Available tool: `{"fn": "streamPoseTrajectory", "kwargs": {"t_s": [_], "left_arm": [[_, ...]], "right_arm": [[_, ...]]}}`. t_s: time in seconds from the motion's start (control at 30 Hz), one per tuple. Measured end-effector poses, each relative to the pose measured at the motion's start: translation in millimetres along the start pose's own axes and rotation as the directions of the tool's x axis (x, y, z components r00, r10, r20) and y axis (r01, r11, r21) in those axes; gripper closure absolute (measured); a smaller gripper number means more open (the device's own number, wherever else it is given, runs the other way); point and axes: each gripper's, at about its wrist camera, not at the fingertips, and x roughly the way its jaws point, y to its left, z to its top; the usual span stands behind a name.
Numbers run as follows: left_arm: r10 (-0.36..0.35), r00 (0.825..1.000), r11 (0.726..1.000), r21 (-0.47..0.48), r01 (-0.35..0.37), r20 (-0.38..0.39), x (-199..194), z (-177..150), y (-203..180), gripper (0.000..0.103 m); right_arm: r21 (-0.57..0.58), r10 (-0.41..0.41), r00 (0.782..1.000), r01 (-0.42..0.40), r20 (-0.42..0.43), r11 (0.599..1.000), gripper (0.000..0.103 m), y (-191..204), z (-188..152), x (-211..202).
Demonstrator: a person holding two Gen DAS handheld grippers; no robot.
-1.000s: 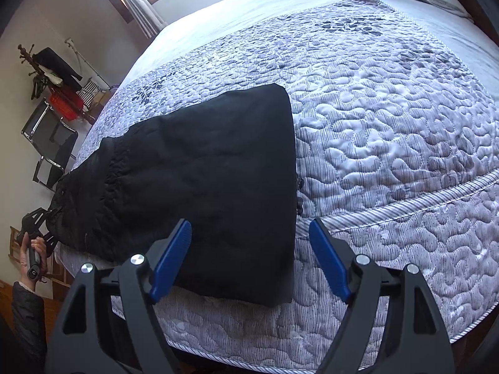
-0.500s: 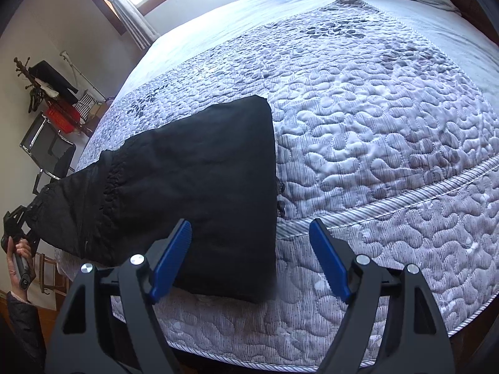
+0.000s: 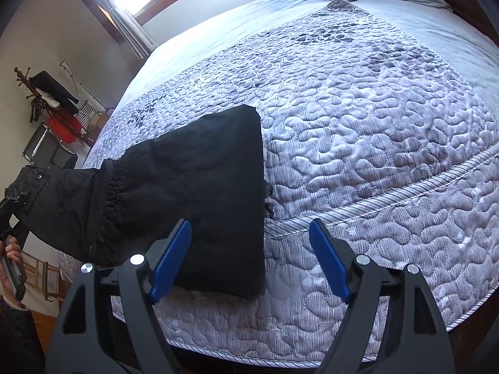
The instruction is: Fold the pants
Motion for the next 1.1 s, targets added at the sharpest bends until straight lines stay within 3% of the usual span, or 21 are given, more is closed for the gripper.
{"fn": "streamPoseTrajectory", "kwargs": {"t_s": [0.4, 0.7, 1.1], "left_arm": [[0.021, 0.997, 0.989, 0.145, -0.010, -0.076, 21.7, -43.6, -53.9, 0.079], [0.050, 0.992, 0.976, 0.216, -0.025, -0.114, 24.2, -80.3, -67.0, 0.078], [0.086, 0.975, 0.956, 0.292, -0.023, -0.203, 59.9, -113.8, -76.9, 0.074]], "right_arm": [[0.043, 0.009, 1.000, -0.010, 0.025, 0.999, 0.025, -18.0, -4.6, -9.1], [0.075, 0.026, 0.999, -0.030, 0.046, 0.997, 0.025, -24.4, -4.6, -15.4], [0.052, 0.079, 0.995, -0.082, 0.067, 0.995, 0.023, -7.2, 4.8, -22.3]]}}
